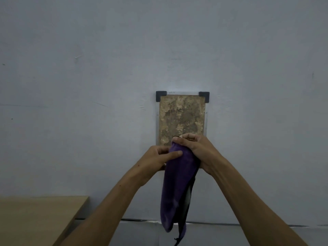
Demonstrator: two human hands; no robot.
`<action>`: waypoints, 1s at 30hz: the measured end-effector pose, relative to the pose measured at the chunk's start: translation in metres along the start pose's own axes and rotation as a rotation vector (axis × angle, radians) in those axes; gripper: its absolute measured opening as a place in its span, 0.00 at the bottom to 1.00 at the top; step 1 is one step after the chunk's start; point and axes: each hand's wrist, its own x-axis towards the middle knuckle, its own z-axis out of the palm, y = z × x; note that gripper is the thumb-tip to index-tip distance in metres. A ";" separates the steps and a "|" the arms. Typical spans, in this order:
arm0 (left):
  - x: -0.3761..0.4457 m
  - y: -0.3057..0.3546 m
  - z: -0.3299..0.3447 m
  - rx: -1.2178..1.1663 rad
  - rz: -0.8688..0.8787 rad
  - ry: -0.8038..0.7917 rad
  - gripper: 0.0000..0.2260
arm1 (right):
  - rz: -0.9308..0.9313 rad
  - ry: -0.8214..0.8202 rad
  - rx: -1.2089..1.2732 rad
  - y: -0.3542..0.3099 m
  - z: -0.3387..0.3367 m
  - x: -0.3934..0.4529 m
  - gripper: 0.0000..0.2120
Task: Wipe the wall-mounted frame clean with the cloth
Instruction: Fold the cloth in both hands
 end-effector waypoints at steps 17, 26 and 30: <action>0.005 -0.001 -0.034 -0.416 -0.102 0.126 0.14 | -0.075 -0.187 -0.265 0.043 -0.018 -0.009 0.09; 0.001 -0.011 -0.039 -0.361 -0.072 0.117 0.14 | -0.065 0.060 -0.075 0.048 -0.003 -0.002 0.12; 0.004 -0.009 -0.038 -0.336 -0.033 0.149 0.16 | -0.110 0.036 -0.043 0.049 -0.004 -0.005 0.09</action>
